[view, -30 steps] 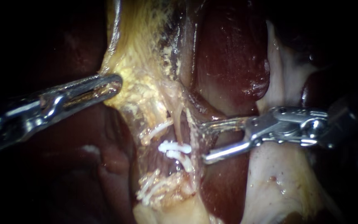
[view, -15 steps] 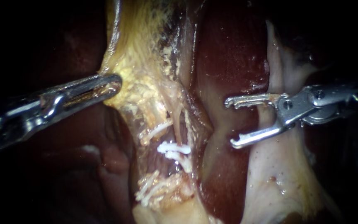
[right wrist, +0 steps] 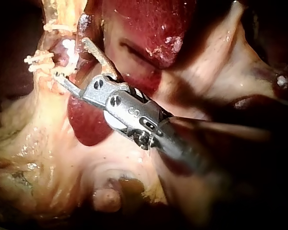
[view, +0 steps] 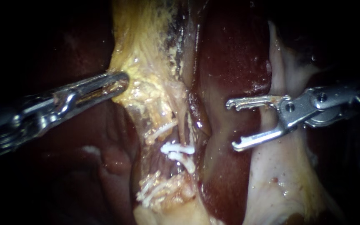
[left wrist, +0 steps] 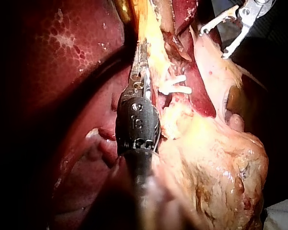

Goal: Going back second clip right tube

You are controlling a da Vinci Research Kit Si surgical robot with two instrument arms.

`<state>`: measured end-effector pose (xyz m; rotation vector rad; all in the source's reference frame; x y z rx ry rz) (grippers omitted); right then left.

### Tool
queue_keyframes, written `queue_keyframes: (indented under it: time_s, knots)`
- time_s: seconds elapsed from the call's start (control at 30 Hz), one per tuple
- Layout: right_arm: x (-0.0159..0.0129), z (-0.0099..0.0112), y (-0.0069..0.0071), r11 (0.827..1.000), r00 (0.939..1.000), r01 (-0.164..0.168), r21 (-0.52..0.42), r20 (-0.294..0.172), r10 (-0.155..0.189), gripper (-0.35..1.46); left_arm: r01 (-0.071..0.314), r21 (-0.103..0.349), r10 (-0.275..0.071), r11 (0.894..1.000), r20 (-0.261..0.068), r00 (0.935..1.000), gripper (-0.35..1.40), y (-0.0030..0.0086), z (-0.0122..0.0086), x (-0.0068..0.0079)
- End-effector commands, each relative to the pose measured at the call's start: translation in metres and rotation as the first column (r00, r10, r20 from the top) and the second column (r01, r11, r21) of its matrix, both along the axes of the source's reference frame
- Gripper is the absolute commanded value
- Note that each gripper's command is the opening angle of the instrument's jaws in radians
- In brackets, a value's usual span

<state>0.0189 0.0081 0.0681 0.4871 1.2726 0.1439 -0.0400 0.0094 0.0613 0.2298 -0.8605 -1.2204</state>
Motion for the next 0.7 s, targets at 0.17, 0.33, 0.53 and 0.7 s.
queue_keyframes:
  time_s: [0.17,0.33,0.53,0.7]
  knots:
    - [-0.0001,0.0001,0.0002,1.000,0.9998,-0.009,-0.007,-0.018,0.009,0.60,-0.012,0.007,0.012,1.000,0.003,0.9999,-0.35,-0.0002,0.0008,-0.0017]
    - [-0.0001,-0.0001,0.0003,1.000,0.9997,-0.009,-0.016,-0.023,0.008,0.60,-0.015,0.010,0.015,1.000,0.005,0.9999,-0.35,-0.0001,0.0011,-0.0025]
    - [-0.0001,-0.0004,0.0002,1.000,0.9996,-0.009,-0.021,-0.027,0.008,0.60,-0.015,0.010,0.015,1.000,0.005,0.9999,-0.35,-0.0001,0.0011,-0.0025]
    - [-0.0002,-0.0006,0.0001,1.000,0.9987,-0.025,-0.018,-0.045,0.024,0.60,-0.015,0.010,0.015,1.000,0.005,0.9999,-0.35,-0.0001,0.0011,-0.0025]
